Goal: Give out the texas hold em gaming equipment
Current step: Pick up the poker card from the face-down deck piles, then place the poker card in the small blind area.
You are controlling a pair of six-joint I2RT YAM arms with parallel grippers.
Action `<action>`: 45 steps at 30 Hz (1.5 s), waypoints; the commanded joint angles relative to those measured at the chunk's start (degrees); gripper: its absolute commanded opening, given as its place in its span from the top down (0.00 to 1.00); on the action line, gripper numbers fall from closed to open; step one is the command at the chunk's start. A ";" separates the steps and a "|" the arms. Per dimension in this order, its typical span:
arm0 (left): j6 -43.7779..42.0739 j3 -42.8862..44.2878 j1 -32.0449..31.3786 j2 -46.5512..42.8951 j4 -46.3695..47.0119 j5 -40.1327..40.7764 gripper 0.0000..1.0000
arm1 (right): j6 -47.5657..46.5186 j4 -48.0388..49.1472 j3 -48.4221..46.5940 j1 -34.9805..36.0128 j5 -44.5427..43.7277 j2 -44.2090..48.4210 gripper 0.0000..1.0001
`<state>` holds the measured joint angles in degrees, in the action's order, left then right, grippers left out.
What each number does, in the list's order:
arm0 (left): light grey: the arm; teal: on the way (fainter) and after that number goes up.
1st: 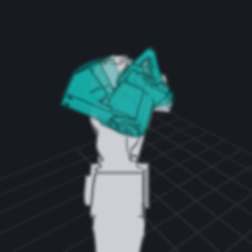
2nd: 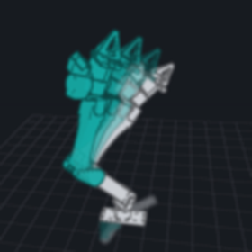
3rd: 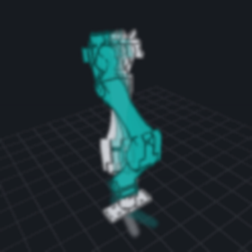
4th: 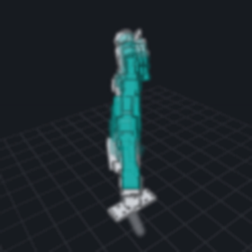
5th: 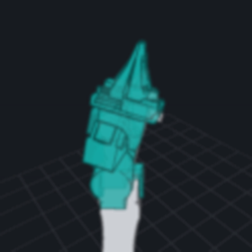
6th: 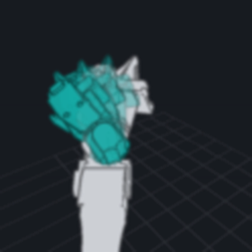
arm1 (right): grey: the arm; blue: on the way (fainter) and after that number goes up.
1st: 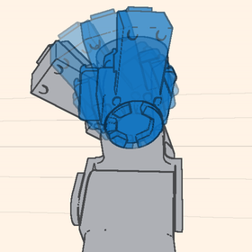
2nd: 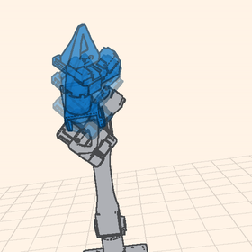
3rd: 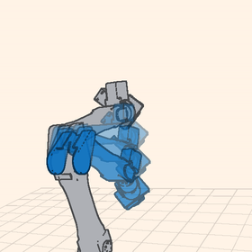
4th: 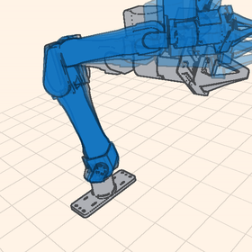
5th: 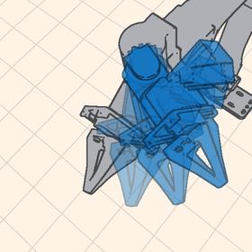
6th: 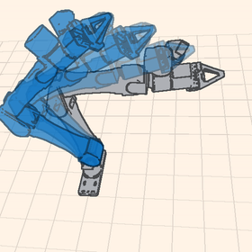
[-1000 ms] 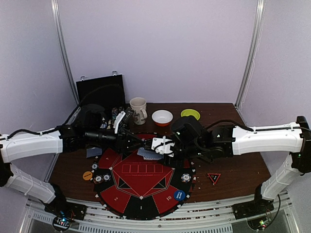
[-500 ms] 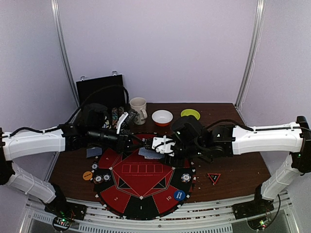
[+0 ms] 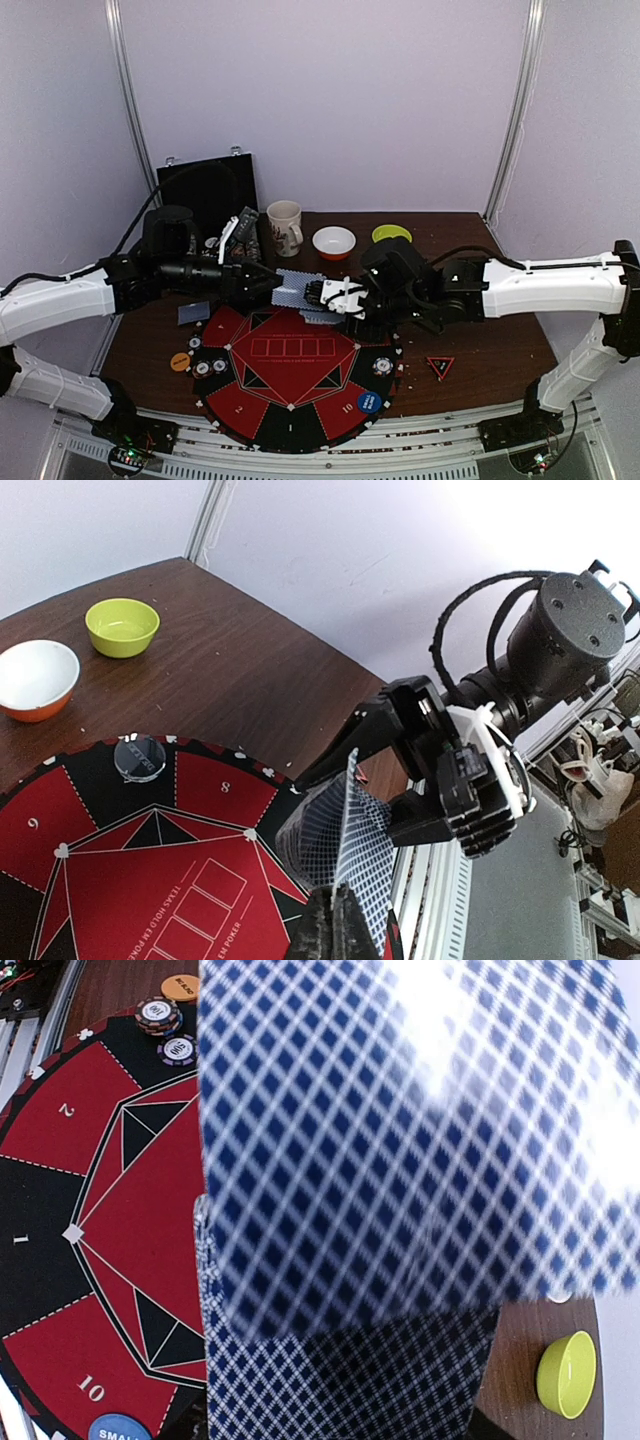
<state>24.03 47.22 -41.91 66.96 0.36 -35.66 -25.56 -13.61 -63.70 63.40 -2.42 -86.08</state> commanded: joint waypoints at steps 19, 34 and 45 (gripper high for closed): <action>1.51 -8.67 -16.08 8.88 -1.45 -1.97 1.00 | 1.84 -4.03 4.73 -12.33 -4.24 9.60 0.45; -7.14 7.66 -21.81 38.66 -3.85 -9.99 1.00 | 2.79 -3.81 6.56 -12.24 -2.04 11.72 0.45; -10.07 11.00 -21.81 41.80 -8.45 -8.00 0.76 | 2.80 -3.51 6.40 -12.19 -1.17 11.30 0.45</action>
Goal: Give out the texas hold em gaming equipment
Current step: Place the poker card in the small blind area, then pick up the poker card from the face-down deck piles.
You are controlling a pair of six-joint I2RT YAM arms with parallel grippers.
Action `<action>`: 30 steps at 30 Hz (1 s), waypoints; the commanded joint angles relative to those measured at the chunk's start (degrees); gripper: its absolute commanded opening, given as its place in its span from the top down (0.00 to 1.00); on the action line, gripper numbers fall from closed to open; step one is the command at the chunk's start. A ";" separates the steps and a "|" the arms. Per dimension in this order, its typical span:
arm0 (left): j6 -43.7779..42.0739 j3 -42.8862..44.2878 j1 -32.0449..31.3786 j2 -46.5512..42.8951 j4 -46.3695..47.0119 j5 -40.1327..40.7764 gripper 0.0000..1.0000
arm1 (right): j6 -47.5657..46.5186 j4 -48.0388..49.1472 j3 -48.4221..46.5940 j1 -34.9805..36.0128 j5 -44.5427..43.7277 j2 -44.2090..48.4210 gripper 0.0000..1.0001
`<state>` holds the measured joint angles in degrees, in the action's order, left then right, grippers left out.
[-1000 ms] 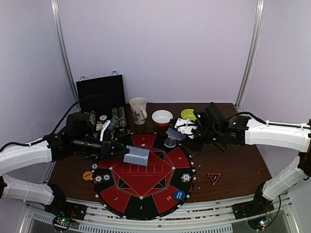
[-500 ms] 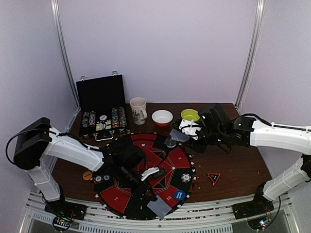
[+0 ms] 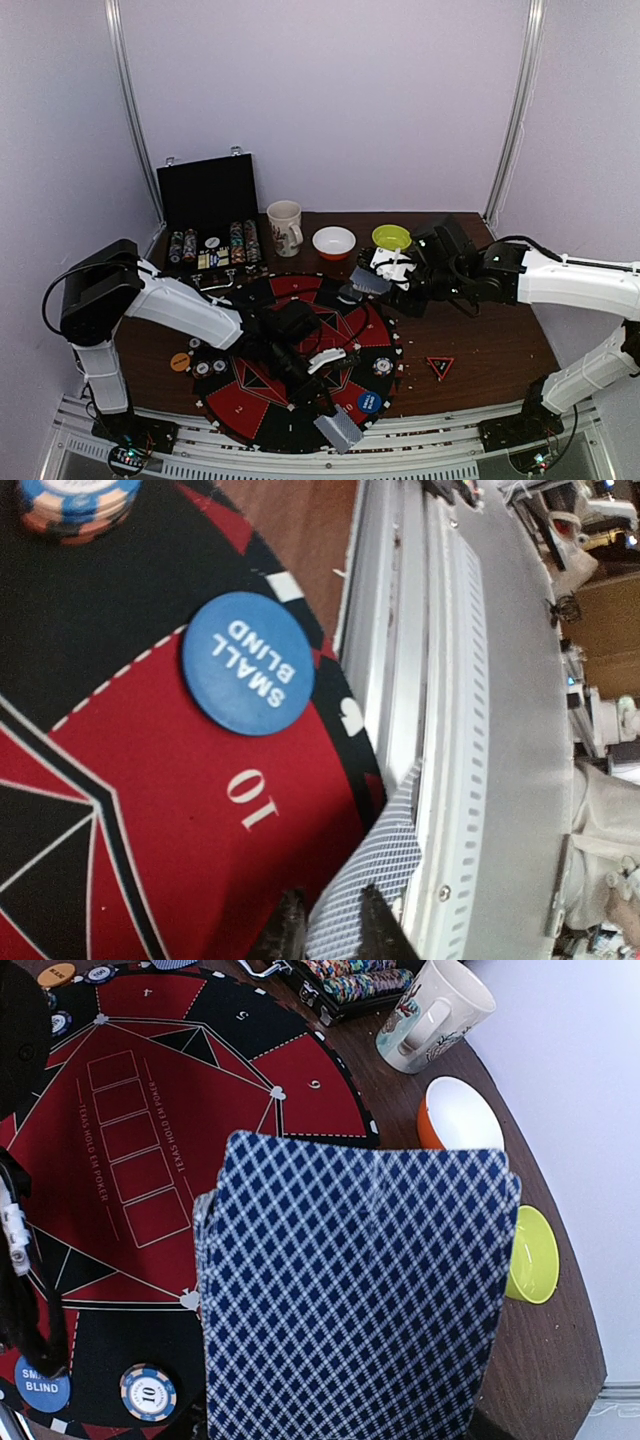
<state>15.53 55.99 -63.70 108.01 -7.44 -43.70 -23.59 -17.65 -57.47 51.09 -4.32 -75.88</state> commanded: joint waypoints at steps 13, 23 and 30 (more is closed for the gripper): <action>-4.05 2.09 5.56 -15.33 -5.44 1.94 0.37 | 0.36 -0.83 -0.86 0.15 0.71 0.65 0.45; 10.01 -5.31 21.46 -35.41 11.95 12.48 0.02 | -1.44 -1.18 -5.37 5.20 0.28 -3.37 0.45; 11.20 -3.22 21.41 -31.52 13.43 14.46 0.02 | -1.50 0.20 -9.36 9.89 1.74 -7.67 0.45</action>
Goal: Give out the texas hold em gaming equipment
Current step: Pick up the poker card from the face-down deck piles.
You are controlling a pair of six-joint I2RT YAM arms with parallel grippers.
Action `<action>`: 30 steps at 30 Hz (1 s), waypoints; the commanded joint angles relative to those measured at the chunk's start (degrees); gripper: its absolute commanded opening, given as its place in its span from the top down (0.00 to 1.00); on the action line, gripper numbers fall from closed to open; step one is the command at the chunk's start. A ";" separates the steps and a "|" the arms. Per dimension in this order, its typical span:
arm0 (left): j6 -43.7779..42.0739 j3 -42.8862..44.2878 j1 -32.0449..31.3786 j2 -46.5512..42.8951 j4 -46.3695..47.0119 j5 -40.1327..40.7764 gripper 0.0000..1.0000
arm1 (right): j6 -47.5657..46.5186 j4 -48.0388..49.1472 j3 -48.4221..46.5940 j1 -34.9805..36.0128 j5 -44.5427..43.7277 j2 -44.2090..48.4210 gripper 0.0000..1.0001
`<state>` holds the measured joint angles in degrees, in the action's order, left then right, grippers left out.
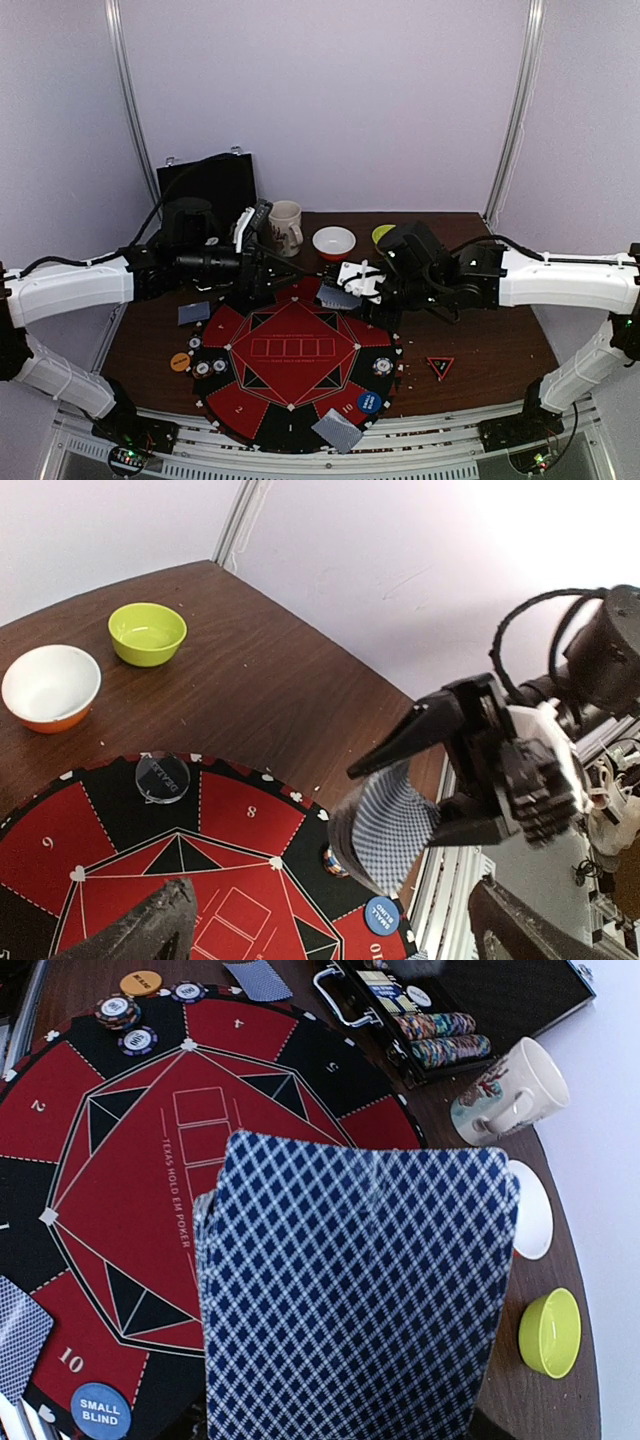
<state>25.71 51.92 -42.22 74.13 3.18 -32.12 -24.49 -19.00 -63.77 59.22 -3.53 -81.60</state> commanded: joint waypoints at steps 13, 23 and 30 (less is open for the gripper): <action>-4.32 3.27 -1.73 7.94 -2.65 4.00 0.08 | -0.56 2.48 -6.18 4.81 1.60 -6.80 0.45; -5.70 6.42 -1.73 8.45 -8.79 8.21 0.45 | -1.08 2.57 -5.87 4.85 0.65 -6.06 0.45; -6.03 5.54 -1.74 6.57 -8.90 7.10 0.56 | -1.39 2.29 -5.58 4.80 -0.04 -6.02 0.45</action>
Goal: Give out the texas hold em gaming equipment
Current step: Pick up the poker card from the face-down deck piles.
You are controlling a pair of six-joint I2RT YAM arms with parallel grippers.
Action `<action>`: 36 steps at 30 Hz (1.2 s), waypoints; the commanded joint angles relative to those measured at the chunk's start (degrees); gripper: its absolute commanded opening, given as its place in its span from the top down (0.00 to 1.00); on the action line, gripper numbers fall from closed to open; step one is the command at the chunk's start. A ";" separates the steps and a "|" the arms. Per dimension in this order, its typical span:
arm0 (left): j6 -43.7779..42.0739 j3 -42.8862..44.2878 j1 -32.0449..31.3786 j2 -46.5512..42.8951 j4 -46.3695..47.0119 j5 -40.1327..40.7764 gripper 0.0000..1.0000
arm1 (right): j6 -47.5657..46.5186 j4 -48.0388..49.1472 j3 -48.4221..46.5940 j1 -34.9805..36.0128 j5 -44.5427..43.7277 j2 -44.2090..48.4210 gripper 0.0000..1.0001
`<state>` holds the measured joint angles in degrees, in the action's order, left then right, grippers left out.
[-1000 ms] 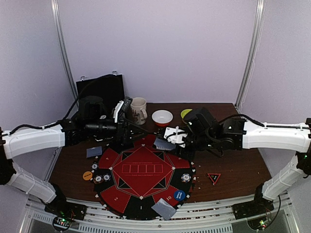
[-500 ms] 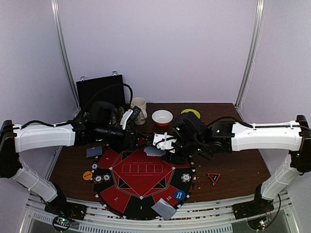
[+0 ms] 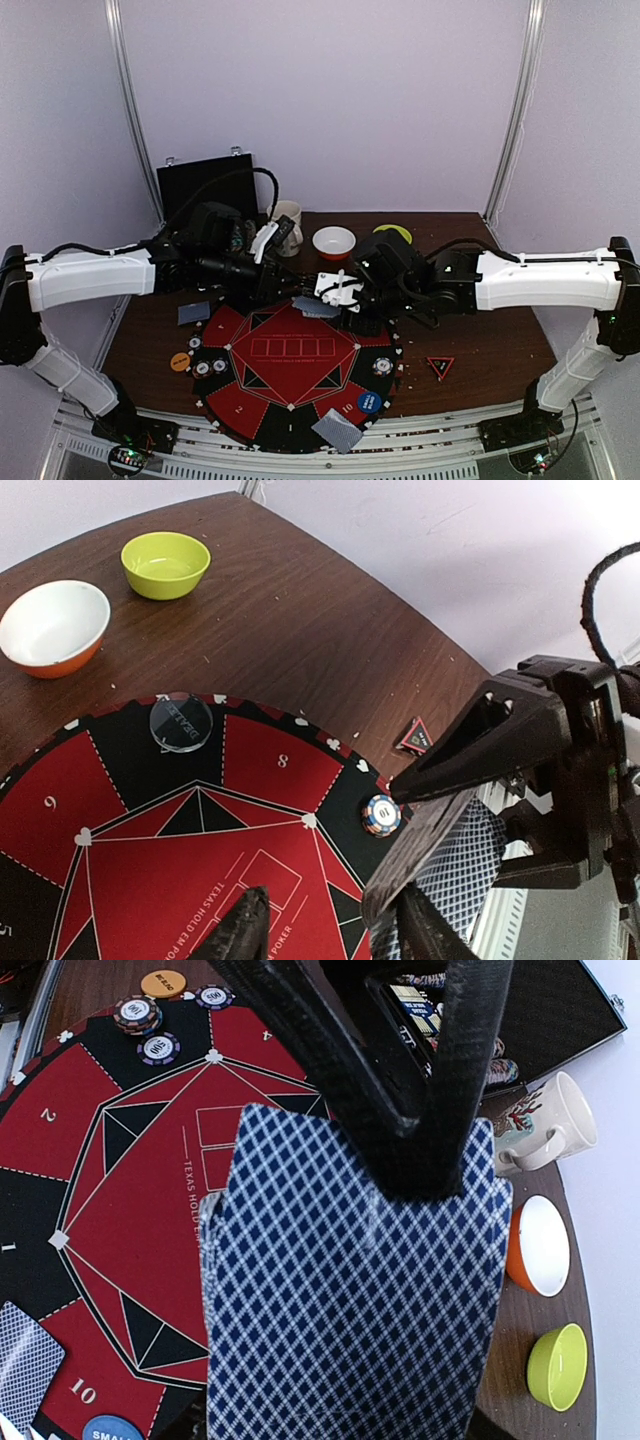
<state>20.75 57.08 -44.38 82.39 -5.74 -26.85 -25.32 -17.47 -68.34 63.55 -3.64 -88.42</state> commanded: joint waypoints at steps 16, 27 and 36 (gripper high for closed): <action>-1.06 -2.95 0.44 -5.44 0.77 -3.71 0.66 | -1.00 0.78 -1.44 0.46 -0.48 0.53 0.45; -0.85 -3.99 0.35 -4.60 0.04 -6.06 0.79 | -1.22 0.89 -1.47 0.47 -0.93 0.54 0.45; -0.47 -3.60 0.35 -4.16 0.98 -8.97 1.00 | -1.24 1.04 -1.28 0.46 -1.37 0.44 0.45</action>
<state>20.49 53.30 -44.29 78.19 -6.70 -33.30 -25.89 -17.43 -68.34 63.68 -3.88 -88.42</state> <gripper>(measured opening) 0.017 0.550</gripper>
